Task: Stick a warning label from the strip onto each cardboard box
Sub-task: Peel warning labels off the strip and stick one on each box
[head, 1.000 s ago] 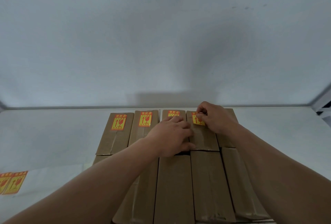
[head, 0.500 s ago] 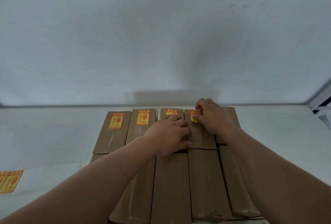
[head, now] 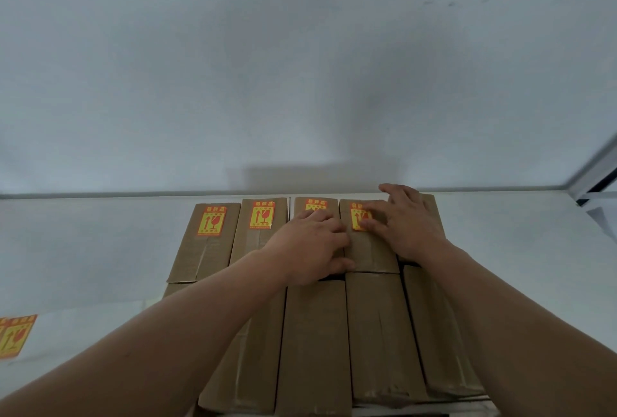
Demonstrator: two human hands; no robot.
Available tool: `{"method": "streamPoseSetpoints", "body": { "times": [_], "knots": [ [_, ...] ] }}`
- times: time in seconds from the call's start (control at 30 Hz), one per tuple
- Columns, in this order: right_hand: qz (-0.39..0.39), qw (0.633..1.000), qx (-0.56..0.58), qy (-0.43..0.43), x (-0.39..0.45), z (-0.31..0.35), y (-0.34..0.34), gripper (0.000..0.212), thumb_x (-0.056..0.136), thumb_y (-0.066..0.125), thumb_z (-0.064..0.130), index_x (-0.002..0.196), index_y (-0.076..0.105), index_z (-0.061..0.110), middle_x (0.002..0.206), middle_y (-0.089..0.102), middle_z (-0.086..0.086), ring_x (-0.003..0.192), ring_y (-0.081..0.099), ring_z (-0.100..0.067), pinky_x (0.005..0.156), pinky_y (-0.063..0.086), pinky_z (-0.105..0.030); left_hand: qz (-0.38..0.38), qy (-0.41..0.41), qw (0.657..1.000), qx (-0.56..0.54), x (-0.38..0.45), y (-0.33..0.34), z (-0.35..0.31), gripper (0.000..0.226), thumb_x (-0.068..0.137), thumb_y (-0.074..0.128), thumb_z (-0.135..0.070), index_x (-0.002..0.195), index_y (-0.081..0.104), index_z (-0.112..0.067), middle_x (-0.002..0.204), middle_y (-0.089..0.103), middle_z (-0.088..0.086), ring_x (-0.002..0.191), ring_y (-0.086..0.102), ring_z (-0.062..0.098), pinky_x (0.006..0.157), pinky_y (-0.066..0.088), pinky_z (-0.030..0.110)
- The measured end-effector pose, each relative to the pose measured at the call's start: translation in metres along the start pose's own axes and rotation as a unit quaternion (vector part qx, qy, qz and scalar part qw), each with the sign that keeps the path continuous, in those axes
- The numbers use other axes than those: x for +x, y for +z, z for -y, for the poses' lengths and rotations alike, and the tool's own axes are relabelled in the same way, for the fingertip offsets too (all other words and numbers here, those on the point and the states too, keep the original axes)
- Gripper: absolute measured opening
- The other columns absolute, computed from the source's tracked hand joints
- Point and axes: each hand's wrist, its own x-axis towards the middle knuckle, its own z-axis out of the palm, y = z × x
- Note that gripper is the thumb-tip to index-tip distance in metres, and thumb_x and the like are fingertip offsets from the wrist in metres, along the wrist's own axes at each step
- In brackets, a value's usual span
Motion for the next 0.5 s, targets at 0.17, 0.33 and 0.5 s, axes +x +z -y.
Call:
{"method": "streamPoseSetpoints", "body": {
  "times": [0.17, 0.33, 0.5],
  "knots": [
    [0.014, 1.0, 0.002, -0.009, 0.002, 0.004, -0.007, 0.046, 0.09, 0.044, 0.06, 0.131, 0.051, 0.041, 0.153, 0.026, 0.005, 0.143, 0.012, -0.02, 0.116, 0.02, -0.044, 0.004, -0.002, 1.0, 0.005, -0.001, 0.0, 0.002, 0.057, 0.092, 0.029, -0.066, 0.128, 0.053, -0.029, 0.132, 0.051, -0.005, 0.13, 0.034, 0.021, 0.111, 0.027, 0.042],
    [0.025, 0.999, -0.002, -0.035, 0.007, 0.015, -0.011, 0.048, 0.087, 0.045, 0.066, 0.132, 0.048, 0.047, 0.155, 0.021, 0.01, 0.143, 0.009, -0.017, 0.116, 0.018, -0.044, 0.0, 0.002, 1.0, 0.01, 0.0, -0.002, 0.0, 0.054, 0.092, 0.031, -0.064, 0.124, 0.056, -0.029, 0.129, 0.053, -0.005, 0.127, 0.036, 0.02, 0.108, 0.028, 0.041],
    [0.049, 0.999, 0.011, -0.019, 0.007, 0.017, -0.002, 0.046, 0.088, 0.043, 0.066, 0.13, 0.049, 0.051, 0.155, 0.023, 0.01, 0.144, 0.009, -0.018, 0.116, 0.014, -0.043, -0.002, -0.007, 1.0, 0.01, -0.002, 0.002, 0.0, 0.054, 0.093, 0.031, -0.063, 0.125, 0.056, -0.028, 0.13, 0.052, -0.006, 0.128, 0.035, 0.019, 0.109, 0.028, 0.04]
  ]
}}
